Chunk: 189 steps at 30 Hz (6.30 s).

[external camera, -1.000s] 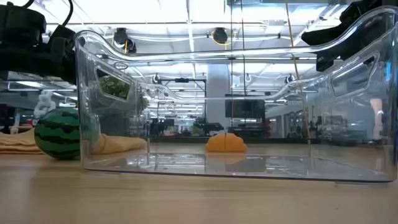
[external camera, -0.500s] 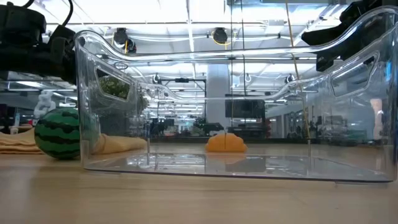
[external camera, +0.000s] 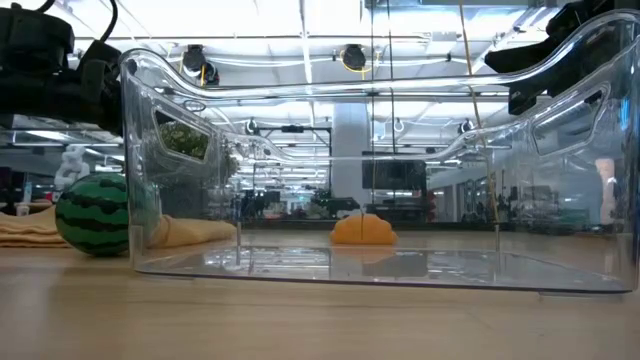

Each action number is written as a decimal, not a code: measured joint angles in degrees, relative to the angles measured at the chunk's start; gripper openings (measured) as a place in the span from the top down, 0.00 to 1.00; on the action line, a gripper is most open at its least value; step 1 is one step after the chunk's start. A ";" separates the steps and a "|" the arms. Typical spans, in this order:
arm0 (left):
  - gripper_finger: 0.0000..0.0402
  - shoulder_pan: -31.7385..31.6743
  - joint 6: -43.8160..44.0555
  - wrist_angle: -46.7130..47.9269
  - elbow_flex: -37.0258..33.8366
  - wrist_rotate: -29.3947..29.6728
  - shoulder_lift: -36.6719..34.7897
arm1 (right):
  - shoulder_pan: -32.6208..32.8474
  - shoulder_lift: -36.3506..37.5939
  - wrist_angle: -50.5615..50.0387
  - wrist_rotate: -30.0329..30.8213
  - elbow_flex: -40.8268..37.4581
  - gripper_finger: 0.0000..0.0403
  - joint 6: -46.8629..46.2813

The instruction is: Pick and placing Produce into tupperware

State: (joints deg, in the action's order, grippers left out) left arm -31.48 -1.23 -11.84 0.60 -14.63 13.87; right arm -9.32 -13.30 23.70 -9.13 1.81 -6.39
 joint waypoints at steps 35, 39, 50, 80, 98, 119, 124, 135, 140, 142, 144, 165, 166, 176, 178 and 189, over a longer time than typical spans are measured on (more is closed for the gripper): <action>0.99 0.01 0.02 -0.01 0.00 -0.01 -0.02 | -0.02 0.01 0.01 0.00 0.00 1.00 0.00; 0.99 -0.01 0.00 -0.01 0.00 0.02 -0.02 | 0.00 0.02 0.00 0.00 0.00 1.00 0.00; 0.99 0.00 -0.01 0.00 0.00 -0.01 -0.01 | -0.07 0.02 0.43 0.04 0.01 1.00 1.03; 0.99 -0.01 11.69 -4.51 0.00 0.17 -0.02 | -0.09 0.02 3.36 0.04 0.01 1.00 1.49; 0.99 4.94 12.24 -16.54 5.03 -16.35 -0.02 | -0.09 0.00 3.89 0.07 0.00 1.00 2.78; 0.99 26.24 4.21 9.99 21.79 -0.08 7.81 | -0.09 -0.02 3.68 0.22 0.00 1.00 2.60; 0.99 32.50 2.59 10.16 21.79 4.68 11.72 | -0.08 -0.02 3.67 0.28 0.00 1.00 2.60; 0.96 41.44 5.87 13.55 23.50 19.41 18.18 | -0.09 -0.02 2.73 0.31 0.01 1.00 2.58; 0.85 44.91 7.29 24.97 29.87 29.37 23.65 | -0.07 -0.02 2.71 0.31 0.00 1.00 2.58; 0.79 45.86 8.37 28.19 32.27 32.10 25.83 | -0.07 -0.02 2.70 0.31 0.02 1.00 2.58; 0.73 46.45 9.32 30.43 34.38 32.98 27.75 | -0.09 -0.02 2.62 0.31 0.00 1.00 2.58; 0.39 47.53 14.58 39.15 39.43 25.26 37.62 | -0.09 -0.44 2.12 0.31 0.01 1.00 2.58; 0.37 47.53 14.77 39.15 39.43 24.71 38.08 | -0.07 -0.44 2.12 0.31 0.00 1.00 2.58; 0.20 47.53 16.90 39.14 39.45 18.36 42.52 | -0.09 -0.44 2.12 0.31 0.02 1.00 2.58; 0.19 47.53 17.48 39.11 39.45 17.56 43.37 | -0.08 -0.45 2.09 0.31 0.00 1.00 2.58; 0.19 47.55 20.93 39.17 39.45 13.39 47.06 | -0.07 -0.50 0.83 0.31 0.02 1.00 2.58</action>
State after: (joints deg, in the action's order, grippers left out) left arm 16.08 19.70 27.32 40.05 -1.24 60.93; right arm -9.39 -13.80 24.54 -8.82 1.82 -3.81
